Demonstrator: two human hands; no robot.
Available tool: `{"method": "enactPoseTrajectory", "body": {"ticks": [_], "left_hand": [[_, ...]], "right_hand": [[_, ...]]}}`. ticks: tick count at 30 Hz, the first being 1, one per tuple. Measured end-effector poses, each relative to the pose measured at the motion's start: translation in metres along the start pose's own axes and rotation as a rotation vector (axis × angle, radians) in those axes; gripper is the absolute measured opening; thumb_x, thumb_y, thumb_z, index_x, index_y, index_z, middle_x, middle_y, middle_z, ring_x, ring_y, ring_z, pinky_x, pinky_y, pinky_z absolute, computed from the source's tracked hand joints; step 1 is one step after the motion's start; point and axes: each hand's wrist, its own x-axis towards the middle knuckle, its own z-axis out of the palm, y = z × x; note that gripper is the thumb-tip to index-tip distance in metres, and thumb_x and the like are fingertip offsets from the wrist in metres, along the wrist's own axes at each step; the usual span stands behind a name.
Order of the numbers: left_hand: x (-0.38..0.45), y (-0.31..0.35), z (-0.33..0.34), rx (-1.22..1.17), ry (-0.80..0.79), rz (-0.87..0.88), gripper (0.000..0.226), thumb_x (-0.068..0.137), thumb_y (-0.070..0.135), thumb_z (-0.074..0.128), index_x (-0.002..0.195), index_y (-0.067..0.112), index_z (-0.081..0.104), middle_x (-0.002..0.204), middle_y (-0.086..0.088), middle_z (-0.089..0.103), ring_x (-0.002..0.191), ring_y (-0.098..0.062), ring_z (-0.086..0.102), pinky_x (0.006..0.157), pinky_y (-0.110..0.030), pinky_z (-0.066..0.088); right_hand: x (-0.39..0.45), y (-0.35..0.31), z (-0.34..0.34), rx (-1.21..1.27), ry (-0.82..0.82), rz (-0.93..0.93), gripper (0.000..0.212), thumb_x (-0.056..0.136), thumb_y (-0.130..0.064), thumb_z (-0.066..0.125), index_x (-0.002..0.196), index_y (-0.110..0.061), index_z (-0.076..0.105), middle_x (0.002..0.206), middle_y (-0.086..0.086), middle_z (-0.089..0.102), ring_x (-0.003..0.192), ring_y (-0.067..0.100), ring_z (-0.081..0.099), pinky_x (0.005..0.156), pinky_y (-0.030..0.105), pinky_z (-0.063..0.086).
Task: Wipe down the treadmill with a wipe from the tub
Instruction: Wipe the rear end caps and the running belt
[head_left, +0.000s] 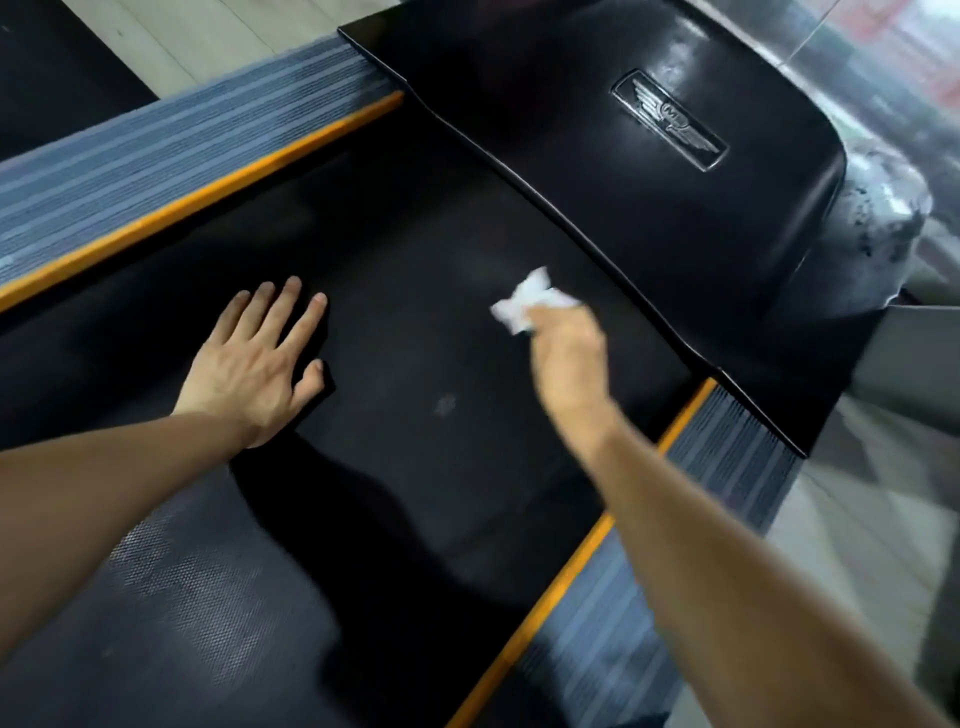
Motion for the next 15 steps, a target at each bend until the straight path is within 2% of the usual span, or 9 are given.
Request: {"method": "enactPoseTrajectory", "body": {"ticks": [1, 3, 5, 6, 8, 9, 11, 13, 15], "left_hand": [[-0.002, 0.005, -0.002, -0.004, 0.012, -0.018, 0.073, 0.097, 0.048, 0.023, 0.16, 0.01, 0.026, 0.164, -0.02, 0.027, 0.15, -0.041, 0.027, 0.125, -0.047, 0.01], [-0.011, 0.023, -0.006, -0.056, 0.032, -0.053, 0.071, 0.098, 0.041, 0.024, 0.158, 0.005, 0.03, 0.163, -0.022, 0.029, 0.147, -0.043, 0.031, 0.125, -0.046, 0.012], [-0.034, 0.054, -0.006, -0.133, 0.016, 0.037, 0.071, 0.095, 0.04, 0.03, 0.158, 0.007, 0.032, 0.164, -0.02, 0.028, 0.148, -0.043, 0.031, 0.124, -0.05, 0.017], [-0.051, 0.072, -0.003, -0.153, 0.002, 0.128, 0.071, 0.095, 0.041, 0.034, 0.159, 0.01, 0.032, 0.166, -0.018, 0.025, 0.15, -0.042, 0.028, 0.125, -0.051, 0.02], [-0.084, 0.103, 0.001, -0.172, -0.032, 0.233, 0.071, 0.095, 0.043, 0.038, 0.161, 0.016, 0.027, 0.168, -0.013, 0.019, 0.155, -0.035, 0.02, 0.124, -0.054, 0.02], [-0.094, 0.111, 0.002, -0.175, -0.04, 0.224, 0.072, 0.097, 0.045, 0.037, 0.162, 0.018, 0.024, 0.169, -0.01, 0.016, 0.156, -0.032, 0.015, 0.124, -0.054, 0.019], [-0.099, 0.119, 0.004, -0.171, -0.047, 0.163, 0.073, 0.097, 0.047, 0.036, 0.163, 0.02, 0.018, 0.171, -0.007, 0.012, 0.158, -0.029, 0.009, 0.125, -0.054, 0.017], [-0.097, 0.119, 0.004, -0.155, -0.069, 0.135, 0.074, 0.097, 0.047, 0.036, 0.163, 0.021, 0.017, 0.171, -0.007, 0.011, 0.158, -0.028, 0.008, 0.126, -0.054, 0.016], [-0.097, 0.119, 0.004, -0.16, -0.089, 0.14, 0.074, 0.096, 0.047, 0.037, 0.163, 0.02, 0.018, 0.171, -0.007, 0.012, 0.158, -0.028, 0.008, 0.126, -0.054, 0.016]], "right_hand": [[-0.024, -0.022, 0.014, 0.012, -0.035, -0.174, 0.008, 0.091, -0.012, 0.066, 0.086, -0.012, 0.072, 0.084, -0.007, 0.064, 0.081, 0.004, 0.058, 0.078, 0.013, 0.044], [-0.082, -0.053, 0.042, 0.129, -0.219, -0.36, 0.022, 0.102, -0.013, 0.051, 0.107, -0.012, 0.072, 0.104, 0.0, 0.071, 0.098, 0.011, 0.064, 0.093, 0.022, 0.048], [-0.084, -0.028, 0.042, 0.024, -0.198, -0.494, 0.028, 0.098, -0.007, 0.051, 0.116, -0.013, 0.072, 0.115, 0.003, 0.071, 0.107, 0.017, 0.065, 0.1, 0.03, 0.047], [-0.071, -0.016, 0.029, 0.006, -0.198, -0.435, 0.024, 0.095, -0.008, 0.058, 0.11, -0.017, 0.075, 0.11, 0.001, 0.072, 0.102, 0.016, 0.066, 0.095, 0.029, 0.049], [-0.033, 0.022, -0.01, -0.142, -0.076, -0.184, 0.005, 0.088, -0.023, 0.067, 0.088, -0.02, 0.071, 0.086, -0.007, 0.068, 0.079, 0.007, 0.062, 0.072, 0.022, 0.045], [-0.018, 0.044, -0.024, -0.244, 0.002, -0.052, 0.01, 0.084, -0.026, 0.069, 0.086, -0.016, 0.068, 0.081, -0.005, 0.065, 0.075, 0.007, 0.058, 0.068, 0.024, 0.043], [0.0, 0.064, -0.044, -0.316, -0.038, 0.163, 0.013, 0.086, -0.008, 0.062, 0.096, -0.009, 0.07, 0.09, 0.006, 0.066, 0.088, 0.018, 0.059, 0.079, 0.031, 0.047], [-0.006, 0.05, -0.037, -0.295, -0.023, 0.225, 0.006, 0.086, 0.0, 0.059, 0.087, -0.004, 0.063, 0.084, 0.004, 0.061, 0.086, 0.017, 0.056, 0.078, 0.035, 0.048], [-0.033, 0.005, -0.013, -0.088, -0.006, 0.045, 0.014, 0.083, -0.007, 0.068, 0.075, -0.002, 0.057, 0.075, -0.001, 0.052, 0.074, 0.012, 0.047, 0.07, 0.038, 0.045]]}}
